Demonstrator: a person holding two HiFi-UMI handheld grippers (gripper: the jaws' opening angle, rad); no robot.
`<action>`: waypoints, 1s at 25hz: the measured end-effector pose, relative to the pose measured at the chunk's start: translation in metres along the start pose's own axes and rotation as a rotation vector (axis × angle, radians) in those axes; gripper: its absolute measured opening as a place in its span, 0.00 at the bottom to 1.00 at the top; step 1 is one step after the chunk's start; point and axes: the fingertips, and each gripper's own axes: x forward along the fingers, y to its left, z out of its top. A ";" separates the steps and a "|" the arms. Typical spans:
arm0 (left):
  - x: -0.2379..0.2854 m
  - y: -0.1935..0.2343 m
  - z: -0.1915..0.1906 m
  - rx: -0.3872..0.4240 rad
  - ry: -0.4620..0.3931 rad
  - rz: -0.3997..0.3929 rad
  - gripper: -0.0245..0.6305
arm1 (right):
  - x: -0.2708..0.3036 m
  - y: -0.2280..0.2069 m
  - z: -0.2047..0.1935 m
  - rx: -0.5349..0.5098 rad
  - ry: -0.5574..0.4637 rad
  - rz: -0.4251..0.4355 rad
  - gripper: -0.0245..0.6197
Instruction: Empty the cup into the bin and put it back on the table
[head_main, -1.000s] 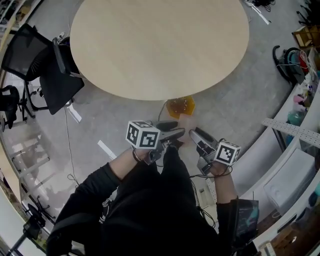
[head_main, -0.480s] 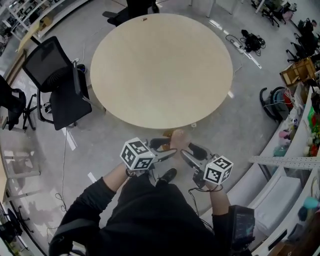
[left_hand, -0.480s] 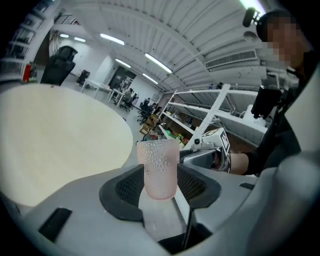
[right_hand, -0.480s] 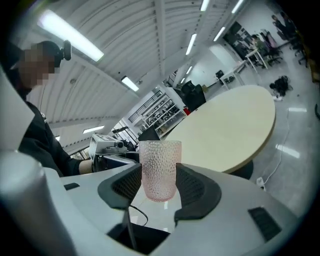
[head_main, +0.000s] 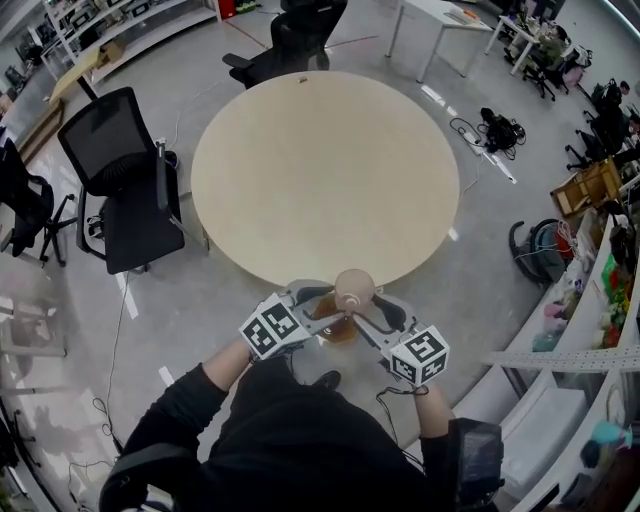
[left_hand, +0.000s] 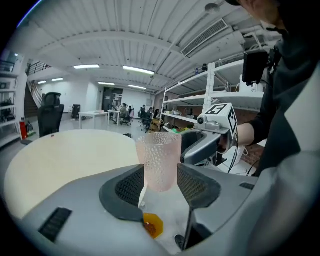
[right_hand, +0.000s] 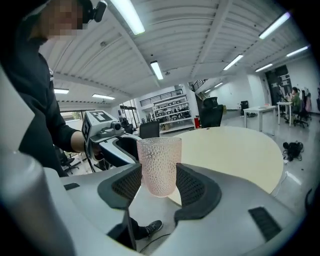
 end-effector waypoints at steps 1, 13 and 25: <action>-0.002 0.009 -0.001 0.030 0.009 0.012 0.37 | 0.009 -0.002 0.003 -0.029 0.014 -0.013 0.38; -0.007 0.172 -0.067 0.230 0.206 0.013 0.37 | 0.170 -0.044 0.016 -0.207 0.139 -0.159 0.38; 0.025 0.275 -0.118 0.328 0.322 0.033 0.37 | 0.267 -0.106 -0.028 -0.216 0.310 -0.298 0.38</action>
